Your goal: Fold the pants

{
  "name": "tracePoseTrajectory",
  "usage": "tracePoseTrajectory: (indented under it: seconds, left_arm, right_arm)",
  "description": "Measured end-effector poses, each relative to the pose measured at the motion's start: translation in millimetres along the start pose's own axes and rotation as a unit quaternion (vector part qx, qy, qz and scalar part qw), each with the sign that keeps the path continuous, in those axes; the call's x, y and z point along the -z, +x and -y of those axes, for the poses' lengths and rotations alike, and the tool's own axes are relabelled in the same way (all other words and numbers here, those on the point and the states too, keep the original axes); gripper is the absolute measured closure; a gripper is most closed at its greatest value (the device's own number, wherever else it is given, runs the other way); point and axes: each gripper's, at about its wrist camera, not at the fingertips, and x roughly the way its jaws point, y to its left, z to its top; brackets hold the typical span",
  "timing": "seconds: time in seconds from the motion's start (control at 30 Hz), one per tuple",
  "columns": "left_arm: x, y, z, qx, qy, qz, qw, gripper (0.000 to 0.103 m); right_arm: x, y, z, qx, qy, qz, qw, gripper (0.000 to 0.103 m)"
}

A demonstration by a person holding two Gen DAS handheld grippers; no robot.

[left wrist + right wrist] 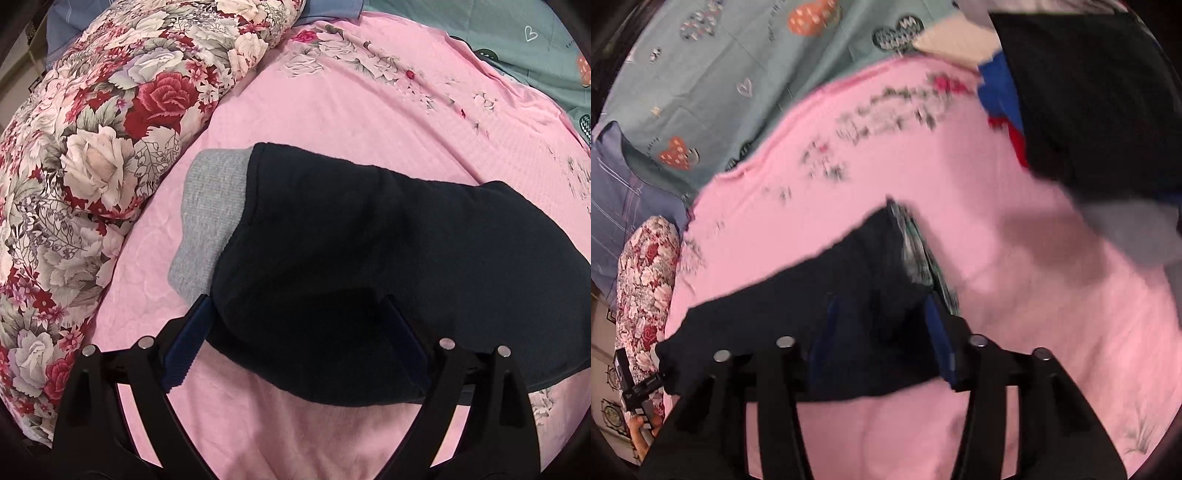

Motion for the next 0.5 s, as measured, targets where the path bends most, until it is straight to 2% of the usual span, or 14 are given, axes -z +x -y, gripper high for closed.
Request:
tracePoseTrajectory:
  seconds: [0.13,0.2,0.23,0.27,0.43,0.5]
  left_arm:
    - [-1.3,0.0,0.1,0.005,-0.012,-0.003,0.9999,0.011]
    - [-2.9,1.9,-2.9,0.017,-0.021,-0.003,0.9996,0.01]
    - [-3.5,3.9,-4.5,0.02,-0.024,-0.004,0.9995,0.01]
    - [-4.5,7.0,-6.1,0.019,-0.026,-0.008,0.9994,0.01]
    - [-11.5,11.6,-10.0,0.014,-0.019,-0.016,0.9996,0.01]
    - [-14.2,13.8,-13.6,0.02,-0.021,-0.019,0.9994,0.01]
  right_arm:
    - [-11.1,22.3,6.6,0.003,0.031,-0.026,0.999,0.053]
    - [-12.0,29.4,11.5,0.004,0.046,-0.027,0.999,0.068]
    - [-12.9,31.0,14.0,0.003,0.052,-0.028,0.998,0.086]
    - [-13.4,31.4,16.5,0.007,0.058,-0.027,0.998,0.09]
    - [-11.1,-12.9,8.6,-0.012,0.041,0.004,0.999,0.093]
    - [-8.4,-26.6,12.4,-0.014,0.042,0.001,0.999,0.093]
